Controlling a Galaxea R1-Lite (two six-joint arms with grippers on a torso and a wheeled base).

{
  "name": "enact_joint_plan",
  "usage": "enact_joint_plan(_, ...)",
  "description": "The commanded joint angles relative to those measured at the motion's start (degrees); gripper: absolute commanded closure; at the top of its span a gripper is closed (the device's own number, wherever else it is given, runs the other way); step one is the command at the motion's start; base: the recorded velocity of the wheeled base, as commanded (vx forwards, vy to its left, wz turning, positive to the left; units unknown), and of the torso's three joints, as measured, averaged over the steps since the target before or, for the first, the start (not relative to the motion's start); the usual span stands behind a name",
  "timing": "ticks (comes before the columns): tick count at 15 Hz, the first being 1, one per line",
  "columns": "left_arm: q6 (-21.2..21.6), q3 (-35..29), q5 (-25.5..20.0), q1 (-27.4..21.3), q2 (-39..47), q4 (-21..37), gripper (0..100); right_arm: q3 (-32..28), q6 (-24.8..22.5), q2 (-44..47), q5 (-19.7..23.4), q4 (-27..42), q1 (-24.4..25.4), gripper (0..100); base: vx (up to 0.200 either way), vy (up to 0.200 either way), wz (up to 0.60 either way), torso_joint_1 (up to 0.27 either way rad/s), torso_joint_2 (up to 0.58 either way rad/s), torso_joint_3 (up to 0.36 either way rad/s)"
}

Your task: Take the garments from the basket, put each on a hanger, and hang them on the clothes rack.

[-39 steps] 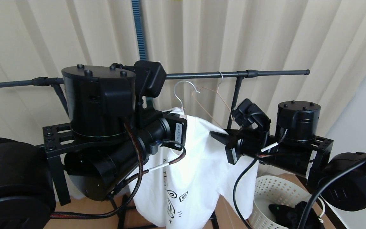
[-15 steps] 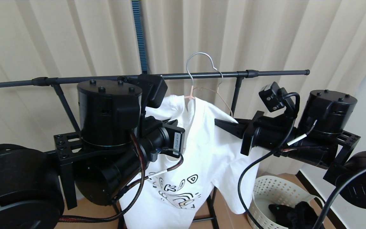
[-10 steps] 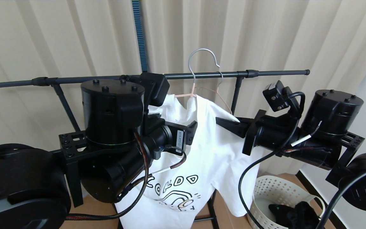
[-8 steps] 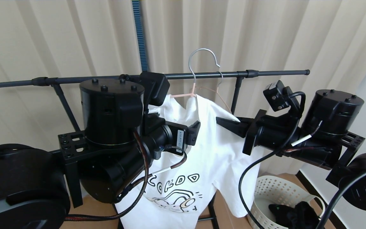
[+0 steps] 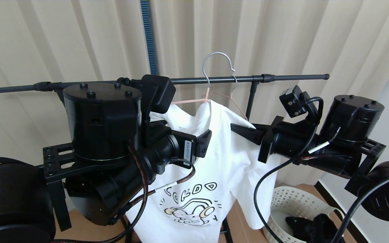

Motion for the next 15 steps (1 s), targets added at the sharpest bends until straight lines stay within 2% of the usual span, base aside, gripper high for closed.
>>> enact_joint_plan(1, 0.0, 0.2, 0.0, 0.0, -0.6, 0.0, 0, 0.0, -0.1, 0.2, 0.1, 0.0, -0.2, 100, 0.000, 0.000, 0.00, 0.000, 0.00, 0.000)
enact_joint_plan(15, 0.4, 1.5, -0.1, -0.2, -2.6, 0.0, 0, -1.3, 1.4, 1.4, 1.3, 0.0, -1.7, 100, 0.000, 0.000, 0.00, 0.000, 0.00, 0.000)
